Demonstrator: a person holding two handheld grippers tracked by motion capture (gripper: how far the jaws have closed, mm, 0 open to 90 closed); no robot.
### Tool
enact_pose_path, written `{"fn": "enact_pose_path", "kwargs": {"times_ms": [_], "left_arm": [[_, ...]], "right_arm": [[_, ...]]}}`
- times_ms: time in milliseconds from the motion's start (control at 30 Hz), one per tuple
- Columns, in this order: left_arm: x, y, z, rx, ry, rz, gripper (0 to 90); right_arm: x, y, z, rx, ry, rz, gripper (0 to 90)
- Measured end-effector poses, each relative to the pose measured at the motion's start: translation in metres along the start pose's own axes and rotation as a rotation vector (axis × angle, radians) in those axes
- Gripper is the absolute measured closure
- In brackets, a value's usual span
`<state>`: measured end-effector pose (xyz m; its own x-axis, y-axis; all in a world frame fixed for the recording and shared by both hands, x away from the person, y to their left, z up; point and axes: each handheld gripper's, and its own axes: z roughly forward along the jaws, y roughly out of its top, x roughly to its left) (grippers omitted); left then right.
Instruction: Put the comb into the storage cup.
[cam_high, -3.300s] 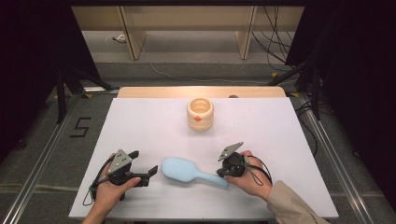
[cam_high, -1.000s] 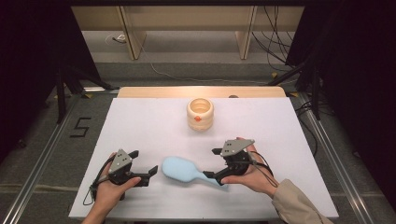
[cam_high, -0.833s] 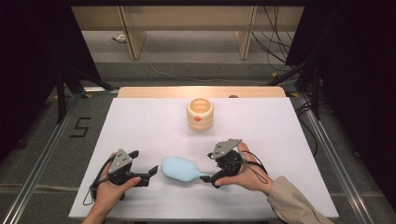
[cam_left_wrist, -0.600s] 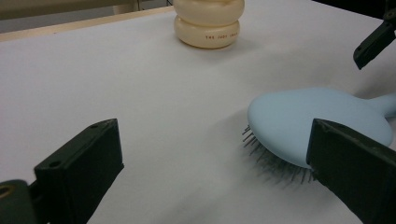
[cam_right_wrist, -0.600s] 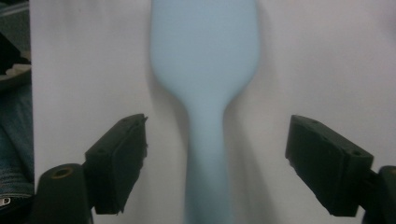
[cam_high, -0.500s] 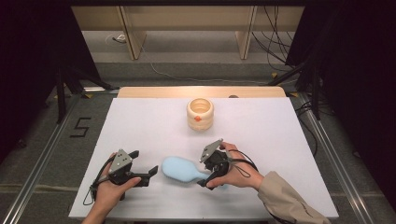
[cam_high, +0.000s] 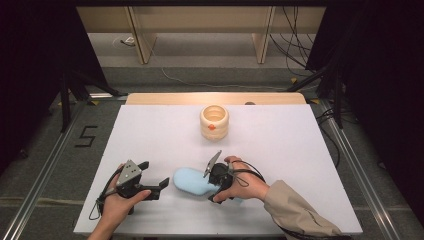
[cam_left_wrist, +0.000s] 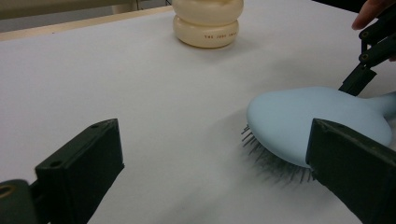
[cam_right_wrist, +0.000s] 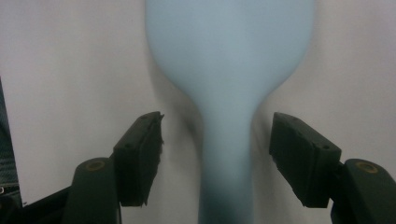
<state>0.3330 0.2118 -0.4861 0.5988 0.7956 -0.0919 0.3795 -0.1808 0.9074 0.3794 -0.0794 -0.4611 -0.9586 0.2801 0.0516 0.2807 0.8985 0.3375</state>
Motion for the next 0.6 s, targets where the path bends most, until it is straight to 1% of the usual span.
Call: {"fn": "enact_pose_path", "kwargs": {"times_ms": [33,67,100,133,167,200,233,267,367,400,433,467,500,533,567,600], "left_arm": [[0.0000,0.0000,0.0000,0.000,0.000,0.000,3.5],[0.0000,0.0000,-0.0001,0.000,0.000,0.000,3.5],[0.0000,0.0000,-0.0001,0.000,0.000,0.000,3.5],[-0.0001,0.0001,-0.0001,-0.001,0.000,0.000,3.5],[-0.0001,0.0001,-0.0001,0.000,0.000,0.000,3.5],[-0.0001,0.0000,-0.0001,0.000,0.001,0.001,3.5],[-0.0001,0.0000,-0.0001,0.000,0.001,0.000,3.5],[0.0001,0.0000,-0.0001,0.000,0.001,0.000,3.5],[0.0002,-0.0001,0.0001,-0.002,0.000,-0.001,3.5],[0.0001,0.0000,-0.0001,0.000,0.000,0.000,3.5],[0.0000,0.0000,-0.0001,-0.001,0.000,0.000,3.5],[0.0000,0.0000,-0.0001,-0.001,0.000,0.000,3.5],[0.0001,0.0000,-0.0001,0.000,-0.001,0.000,3.5],[0.0001,0.0000,-0.0001,0.000,-0.001,0.000,3.5],[0.0001,-0.0001,0.0000,-0.002,-0.001,-0.001,3.5],[0.0001,0.0000,0.0000,0.000,-0.001,-0.001,3.5]], "right_arm": [[-0.0001,0.0005,0.0003,0.008,0.001,-0.009,36.4],[0.0009,0.0015,0.0011,0.004,-0.005,0.001,37.1],[0.0010,0.0021,0.0015,0.011,-0.010,-0.002,37.6],[-0.0002,0.0025,0.0022,0.014,-0.013,-0.022,37.9],[0.0014,0.0035,0.0030,0.011,-0.017,-0.002,38.5],[0.0006,0.0040,0.0031,0.019,-0.013,-0.017,39.0],[0.0009,0.0049,0.0036,0.022,-0.008,-0.009,40.7],[0.0008,0.0050,0.0049,0.019,-0.015,-0.016,41.2],[0.0022,0.0074,0.0055,0.033,-0.027,-0.018,42.2],[0.0022,0.0079,0.0058,0.025,-0.026,-0.017,42.9],[0.0031,0.0087,0.0059,0.022,-0.023,-0.003,44.0],[0.0029,0.0090,0.0063,0.022,-0.023,-0.007,44.6],[0.0034,0.0095,0.0064,0.026,-0.026,-0.004,45.7],[0.0035,0.0097,0.0065,0.027,-0.037,-0.011,47.5],[0.0044,0.0102,0.0065,0.027,-0.044,-0.005,49.4],[0.0038,0.0104,0.0059,0.035,-0.046,-0.013,50.9]]}}
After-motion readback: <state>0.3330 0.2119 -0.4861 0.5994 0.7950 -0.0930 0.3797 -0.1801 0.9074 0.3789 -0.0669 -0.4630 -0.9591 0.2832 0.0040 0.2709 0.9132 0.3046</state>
